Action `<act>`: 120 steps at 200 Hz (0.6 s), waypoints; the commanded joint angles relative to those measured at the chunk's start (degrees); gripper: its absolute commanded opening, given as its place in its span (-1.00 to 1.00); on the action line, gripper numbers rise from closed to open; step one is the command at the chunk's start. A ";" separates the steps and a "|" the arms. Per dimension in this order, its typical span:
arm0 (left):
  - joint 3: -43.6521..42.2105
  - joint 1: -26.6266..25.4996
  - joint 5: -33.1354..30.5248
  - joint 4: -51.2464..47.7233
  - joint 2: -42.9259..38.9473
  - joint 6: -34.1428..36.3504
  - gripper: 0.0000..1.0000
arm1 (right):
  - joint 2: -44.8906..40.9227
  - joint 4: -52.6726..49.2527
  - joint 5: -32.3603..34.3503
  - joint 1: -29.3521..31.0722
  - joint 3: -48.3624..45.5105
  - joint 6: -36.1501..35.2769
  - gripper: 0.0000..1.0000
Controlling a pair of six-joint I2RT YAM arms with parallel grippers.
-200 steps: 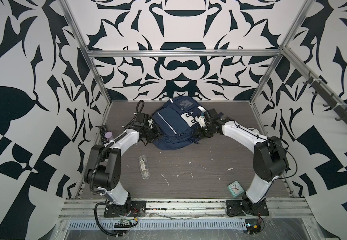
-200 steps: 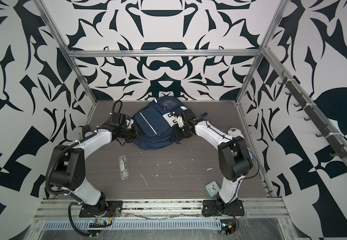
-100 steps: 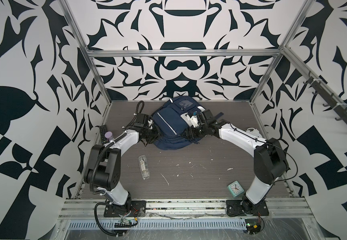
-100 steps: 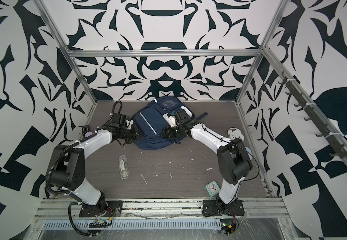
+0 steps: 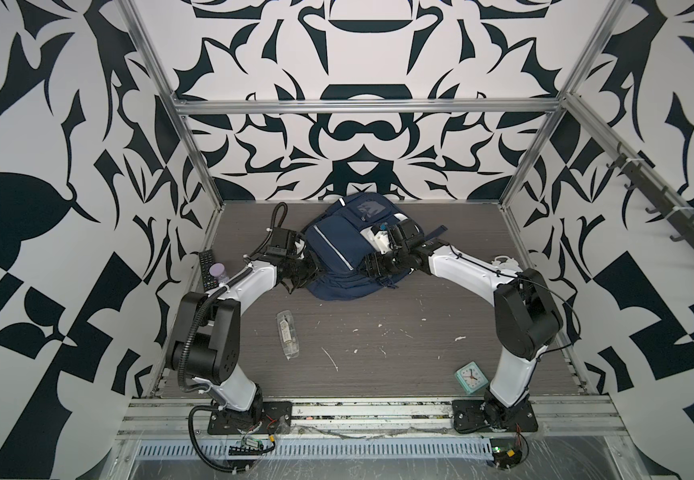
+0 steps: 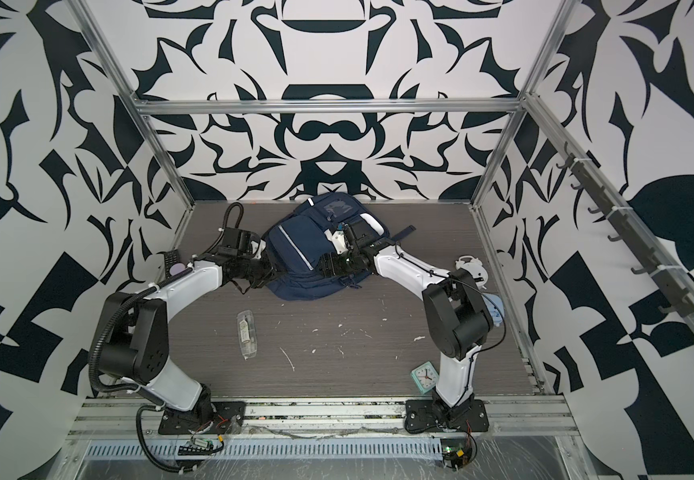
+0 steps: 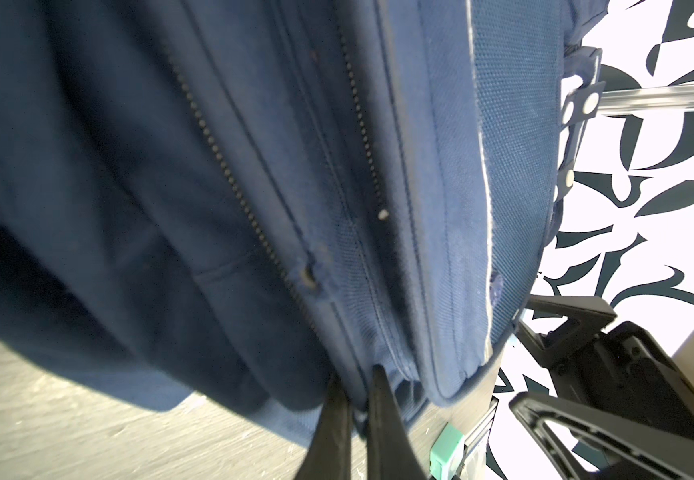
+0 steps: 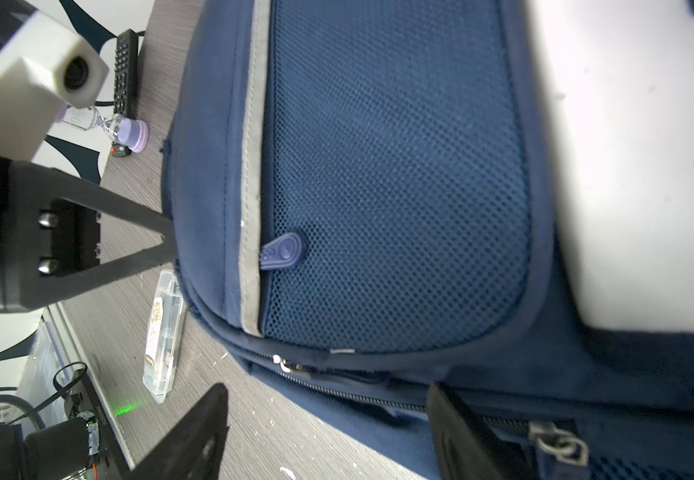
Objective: Pack the student bag
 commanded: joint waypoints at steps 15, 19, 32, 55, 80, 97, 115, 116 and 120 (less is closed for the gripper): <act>-0.54 0.26 0.08 -1.22 -2.02 -0.20 -1.00 | 0.63 1.98 -0.15 0.60 3.30 0.78 0.56; -0.47 0.26 0.17 -1.23 -1.98 -0.17 -1.00 | 0.92 1.95 -0.27 0.64 3.48 0.92 0.56; -0.39 0.26 0.12 -1.23 -2.06 -0.20 -1.00 | 1.72 2.03 -0.76 0.81 4.18 0.96 0.56; -0.27 0.26 0.17 -1.23 -2.00 -0.19 -1.00 | 2.99 1.38 -1.95 1.62 5.58 0.76 0.55; 0.09 0.28 0.17 -1.14 -1.82 -0.29 -1.00 | 3.50 -1.85 -1.82 3.02 6.79 -0.78 0.54; 0.49 0.26 0.23 -1.04 -1.64 -0.27 -1.00 | 2.14 -2.64 -1.41 3.99 5.63 -1.69 0.52; 1.01 0.26 0.26 -1.06 -1.29 -0.28 -1.00 | 0.39 -3.49 -1.67 4.67 4.21 -2.05 0.46; 1.02 0.26 0.26 -1.01 -1.19 -0.28 -1.00 | 0.33 -3.49 -1.71 4.73 4.14 -2.09 0.45; 1.02 0.26 0.30 -0.97 -1.09 -0.29 -1.00 | -0.09 -3.85 -1.81 4.89 3.87 -2.20 0.44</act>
